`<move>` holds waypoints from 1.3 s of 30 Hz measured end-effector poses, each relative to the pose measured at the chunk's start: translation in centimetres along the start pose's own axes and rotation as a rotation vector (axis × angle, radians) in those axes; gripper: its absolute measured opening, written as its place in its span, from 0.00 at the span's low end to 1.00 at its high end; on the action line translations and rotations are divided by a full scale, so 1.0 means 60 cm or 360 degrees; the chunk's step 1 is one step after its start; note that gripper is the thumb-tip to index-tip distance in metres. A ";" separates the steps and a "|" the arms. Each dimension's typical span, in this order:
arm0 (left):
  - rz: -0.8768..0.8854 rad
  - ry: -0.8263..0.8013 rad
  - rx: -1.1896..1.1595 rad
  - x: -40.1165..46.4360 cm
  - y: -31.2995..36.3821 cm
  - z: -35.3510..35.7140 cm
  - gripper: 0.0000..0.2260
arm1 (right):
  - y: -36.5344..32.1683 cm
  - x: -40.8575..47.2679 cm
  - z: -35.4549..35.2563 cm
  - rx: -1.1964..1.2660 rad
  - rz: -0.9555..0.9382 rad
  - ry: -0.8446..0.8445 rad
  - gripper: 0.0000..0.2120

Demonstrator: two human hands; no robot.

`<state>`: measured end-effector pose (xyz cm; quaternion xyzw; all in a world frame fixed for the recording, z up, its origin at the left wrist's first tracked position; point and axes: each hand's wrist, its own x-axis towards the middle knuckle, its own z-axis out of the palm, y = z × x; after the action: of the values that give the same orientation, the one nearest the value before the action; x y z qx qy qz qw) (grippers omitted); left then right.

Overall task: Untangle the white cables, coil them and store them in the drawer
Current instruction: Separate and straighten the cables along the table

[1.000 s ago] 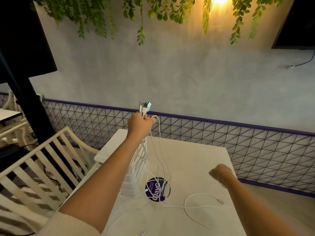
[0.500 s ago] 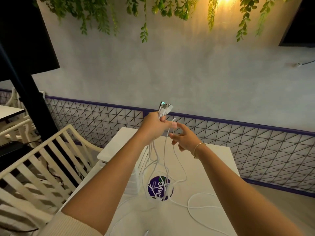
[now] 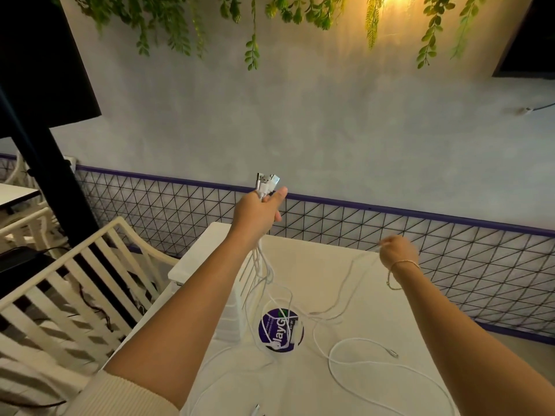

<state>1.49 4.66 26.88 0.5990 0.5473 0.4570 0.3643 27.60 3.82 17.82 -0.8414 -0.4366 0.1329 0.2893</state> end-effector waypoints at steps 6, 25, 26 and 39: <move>-0.0030 0.0043 -0.0039 -0.004 0.003 0.004 0.18 | 0.072 0.003 0.022 -0.0292 0.0295 -0.0098 0.13; -0.0475 -0.0137 -0.0830 -0.055 -0.021 0.032 0.22 | -0.167 -0.229 0.052 0.1413 -0.0332 -0.1517 0.12; -0.0502 -0.0117 -0.0913 -0.054 -0.027 0.026 0.22 | -0.165 -0.228 0.056 0.1357 -0.0348 -0.1533 0.12; -0.0560 0.0083 -0.0942 -0.005 -0.100 -0.102 0.22 | -0.039 -0.155 0.035 -0.0908 -0.0422 -0.0903 0.13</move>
<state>-6.24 4.77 23.13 0.3520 0.4949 0.5414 0.5814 19.60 -1.90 17.28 -0.7543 -0.6228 0.1947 -0.0723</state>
